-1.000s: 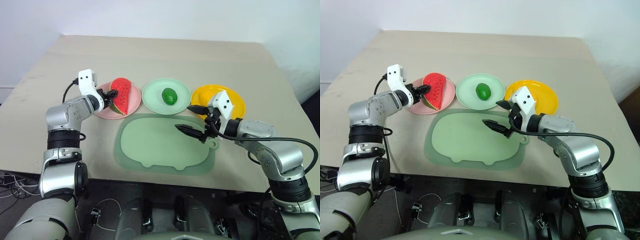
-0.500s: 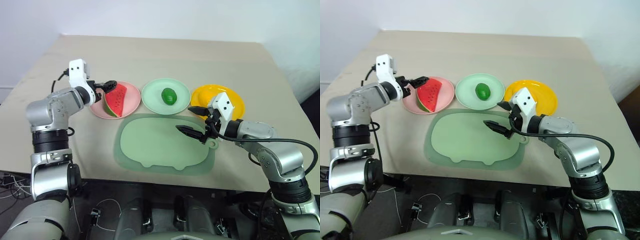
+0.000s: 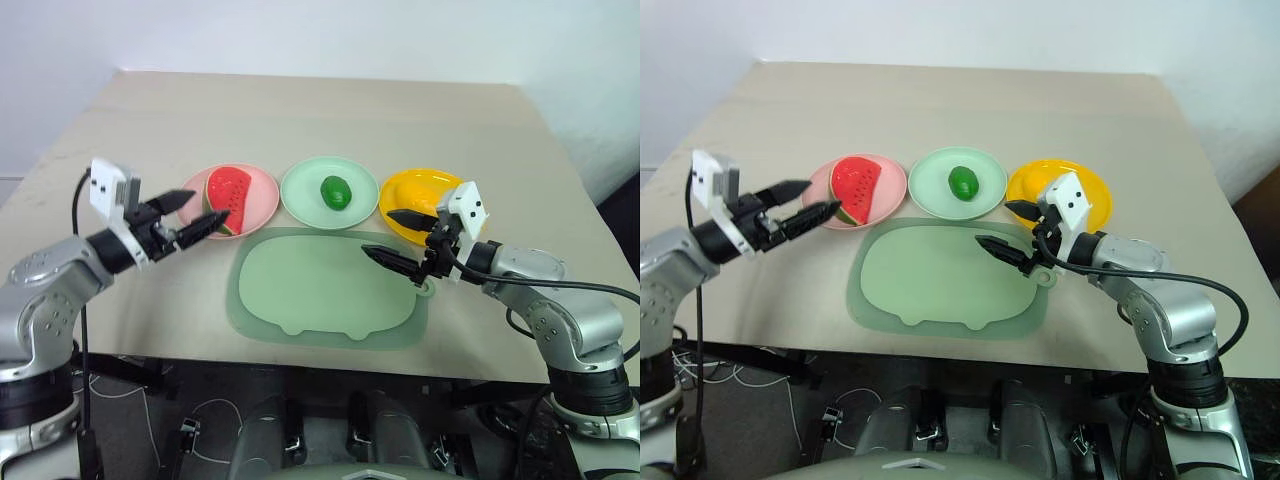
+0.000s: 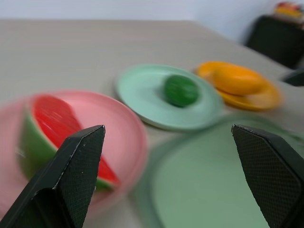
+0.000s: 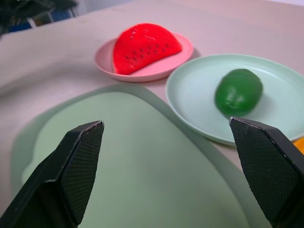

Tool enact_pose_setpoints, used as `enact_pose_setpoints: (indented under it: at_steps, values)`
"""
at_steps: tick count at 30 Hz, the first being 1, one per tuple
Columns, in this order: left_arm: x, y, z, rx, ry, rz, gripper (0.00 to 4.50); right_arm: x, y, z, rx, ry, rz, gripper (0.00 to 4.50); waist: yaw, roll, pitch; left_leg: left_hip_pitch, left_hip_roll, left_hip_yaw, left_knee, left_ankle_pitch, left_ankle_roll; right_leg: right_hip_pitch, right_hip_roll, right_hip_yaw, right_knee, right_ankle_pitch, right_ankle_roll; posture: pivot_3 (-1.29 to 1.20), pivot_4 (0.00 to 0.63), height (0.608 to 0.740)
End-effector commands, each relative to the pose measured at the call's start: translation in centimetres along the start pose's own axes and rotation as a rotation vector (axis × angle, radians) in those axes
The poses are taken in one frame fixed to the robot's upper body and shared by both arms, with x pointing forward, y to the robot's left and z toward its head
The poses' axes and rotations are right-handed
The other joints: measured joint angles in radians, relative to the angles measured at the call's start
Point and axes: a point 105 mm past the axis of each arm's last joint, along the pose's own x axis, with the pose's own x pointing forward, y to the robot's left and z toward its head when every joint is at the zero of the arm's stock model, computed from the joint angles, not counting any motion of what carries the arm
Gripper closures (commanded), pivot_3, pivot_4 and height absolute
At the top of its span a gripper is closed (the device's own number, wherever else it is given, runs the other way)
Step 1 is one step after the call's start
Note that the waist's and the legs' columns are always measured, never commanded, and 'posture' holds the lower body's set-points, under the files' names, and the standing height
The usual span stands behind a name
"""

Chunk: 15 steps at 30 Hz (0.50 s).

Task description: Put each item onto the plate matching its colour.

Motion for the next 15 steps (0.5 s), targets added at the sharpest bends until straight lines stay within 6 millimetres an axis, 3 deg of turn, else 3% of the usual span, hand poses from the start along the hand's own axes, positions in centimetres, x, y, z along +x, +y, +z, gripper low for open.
enact_pose_setpoints:
  at_steps: [1,9,15]
  values:
    - [-1.3,-0.4,0.5,0.096,-0.027,-0.026,0.02,-0.3,0.8,1.8,-0.013,-0.084,0.031,0.00,-0.002,0.000,0.000,0.000,0.000,0.000,0.000,0.000,0.000,0.000,0.000,0.000,-0.001,0.000,0.000,0.00,0.150,0.696]
    - [-1.6,0.7,-1.6,0.139,-0.029,0.004,0.02,-0.7,1.5,0.4,-0.023,-0.025,0.077,0.00,-0.002,0.000,0.000,0.000,0.000,0.000,-0.001,-0.001,0.001,0.000,0.000,0.000,-0.002,0.001,-0.002,0.00,0.150,0.696]
    - [-1.5,-0.1,-3.6,0.174,0.006,-0.032,0.02,-0.3,1.2,0.8,-0.023,-0.016,0.069,0.00,-0.004,0.000,0.000,0.000,0.000,0.001,-0.002,-0.001,0.001,-0.001,0.000,0.000,-0.002,0.001,-0.002,0.00,0.150,0.696]
